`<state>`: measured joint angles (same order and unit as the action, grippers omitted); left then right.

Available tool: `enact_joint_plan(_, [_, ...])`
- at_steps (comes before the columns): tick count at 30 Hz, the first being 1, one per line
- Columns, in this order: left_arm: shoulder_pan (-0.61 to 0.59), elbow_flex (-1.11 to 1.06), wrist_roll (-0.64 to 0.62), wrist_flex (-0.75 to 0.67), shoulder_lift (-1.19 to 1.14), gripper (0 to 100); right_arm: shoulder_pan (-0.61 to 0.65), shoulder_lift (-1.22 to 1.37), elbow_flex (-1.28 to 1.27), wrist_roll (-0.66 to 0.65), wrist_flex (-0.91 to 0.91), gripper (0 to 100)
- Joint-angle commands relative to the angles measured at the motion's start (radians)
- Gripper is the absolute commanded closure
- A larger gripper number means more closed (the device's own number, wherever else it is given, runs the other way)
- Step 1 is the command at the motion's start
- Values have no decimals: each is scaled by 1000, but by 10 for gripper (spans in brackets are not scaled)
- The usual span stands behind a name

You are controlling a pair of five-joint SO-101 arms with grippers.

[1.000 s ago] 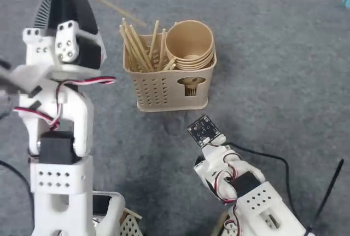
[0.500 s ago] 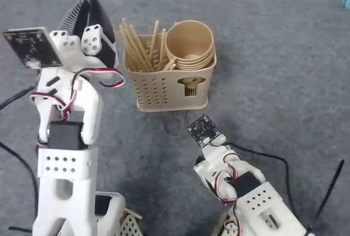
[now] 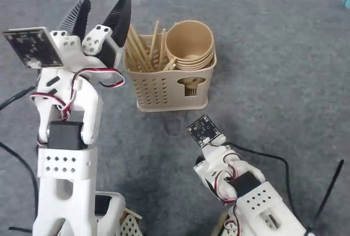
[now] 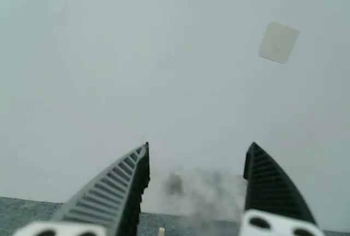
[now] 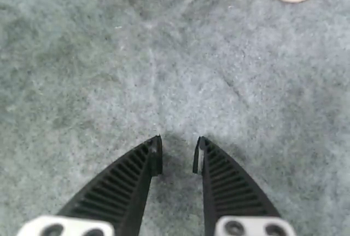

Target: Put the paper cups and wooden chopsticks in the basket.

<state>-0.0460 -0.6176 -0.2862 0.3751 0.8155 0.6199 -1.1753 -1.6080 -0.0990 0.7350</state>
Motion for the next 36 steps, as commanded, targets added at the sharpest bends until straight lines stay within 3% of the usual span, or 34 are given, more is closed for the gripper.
enact_joint_plan(1, [-6,-1,-2,26,60,725,-16,-25,21,-17,-18,897])
enact_joint_plan(5, [-6,22,-2,222,195,725,-16,-25,21,-17,-18,897])
enact_joint_plan(9, [-35,48,-2,563,350,725,-16,-25,20,-17,-18,897])
enact_joint_plan(13, [-210,16,-2,850,411,725,-16,-25,18,-17,-18,897])
enact_joint_plan(18, [-503,-166,-3,1060,411,725,-15,-25,17,-17,-18,898])
enact_joint_plan(22, [-692,-349,-3,1080,411,725,-15,-25,17,-17,-18,898])
enact_joint_plan(27, [-859,-516,-3,959,354,738,-15,-24,17,-17,-18,898])
enact_joint_plan(33, [-891,-495,5,901,44,879,-15,-22,17,-17,-18,898])
enact_joint_plan(36, [-893,-450,55,875,-143,894,-15,-22,17,-17,-16,898])
